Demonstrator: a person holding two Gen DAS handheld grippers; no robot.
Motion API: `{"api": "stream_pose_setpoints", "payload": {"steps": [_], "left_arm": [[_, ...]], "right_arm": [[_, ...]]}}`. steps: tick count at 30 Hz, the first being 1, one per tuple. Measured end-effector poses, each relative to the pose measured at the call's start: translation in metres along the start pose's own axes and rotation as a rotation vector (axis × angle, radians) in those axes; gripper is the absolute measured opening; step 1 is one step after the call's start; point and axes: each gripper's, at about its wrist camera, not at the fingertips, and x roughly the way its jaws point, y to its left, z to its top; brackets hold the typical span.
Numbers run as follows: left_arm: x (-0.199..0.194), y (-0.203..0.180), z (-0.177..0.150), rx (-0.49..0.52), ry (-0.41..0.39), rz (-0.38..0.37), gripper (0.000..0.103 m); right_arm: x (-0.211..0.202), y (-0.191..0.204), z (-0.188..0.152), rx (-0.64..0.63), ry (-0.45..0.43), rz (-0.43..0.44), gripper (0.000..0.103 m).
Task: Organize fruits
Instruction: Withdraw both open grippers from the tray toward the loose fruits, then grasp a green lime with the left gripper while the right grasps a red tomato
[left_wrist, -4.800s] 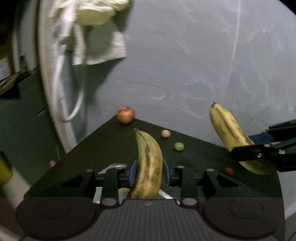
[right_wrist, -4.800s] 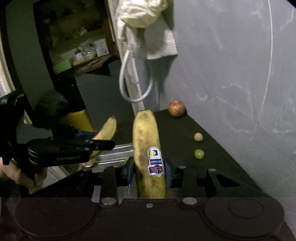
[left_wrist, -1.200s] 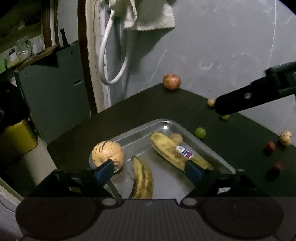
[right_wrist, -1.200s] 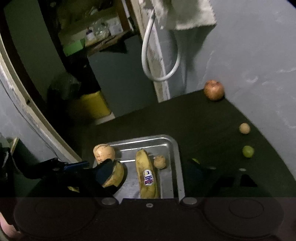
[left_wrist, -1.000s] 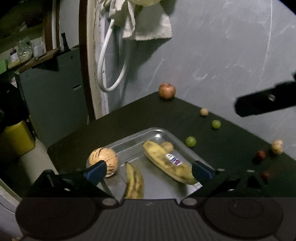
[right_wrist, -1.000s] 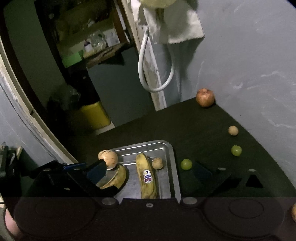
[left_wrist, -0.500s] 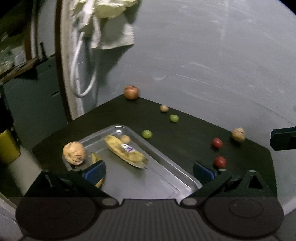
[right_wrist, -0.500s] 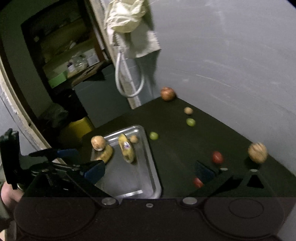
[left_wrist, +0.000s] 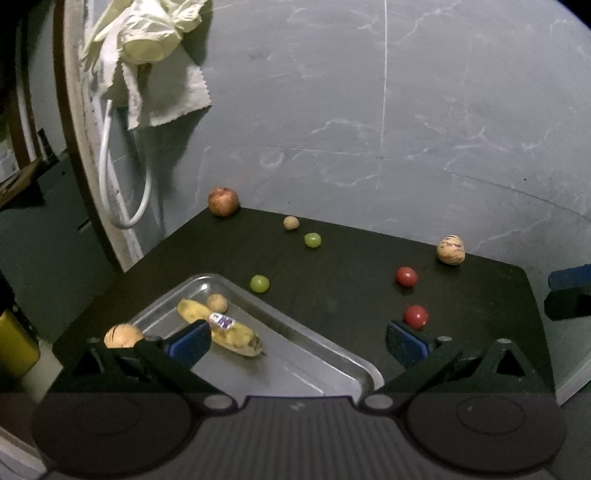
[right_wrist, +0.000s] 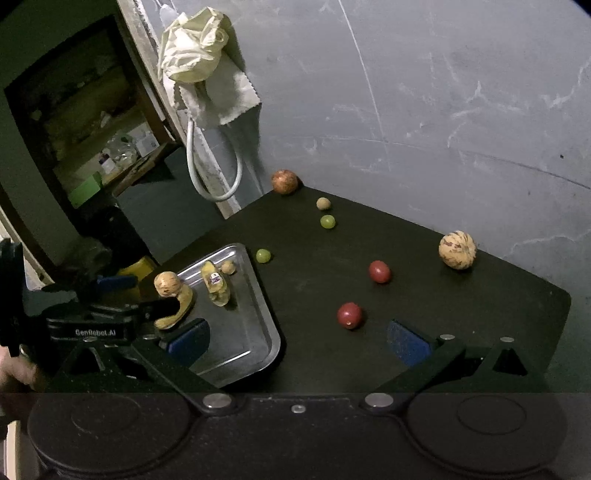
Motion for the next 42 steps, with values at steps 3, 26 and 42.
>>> {"api": "stream_pose_setpoints", "payload": {"steps": [3,26,42], "left_arm": [[0.013,0.006,0.006,0.017,0.006,-0.013,0.102],[0.195,0.057,0.051,0.169,0.131,-0.209,0.084],[0.233,0.058,0.043,0.226,0.227,-0.2,0.064]], "right_arm": [[0.011,0.0,0.0,0.014,0.018,-0.01,0.102],[0.149,0.011,0.01,0.161,0.097,-0.295,0.086],[0.178,0.005,0.005,0.162,0.147,-0.355,0.076]]}}
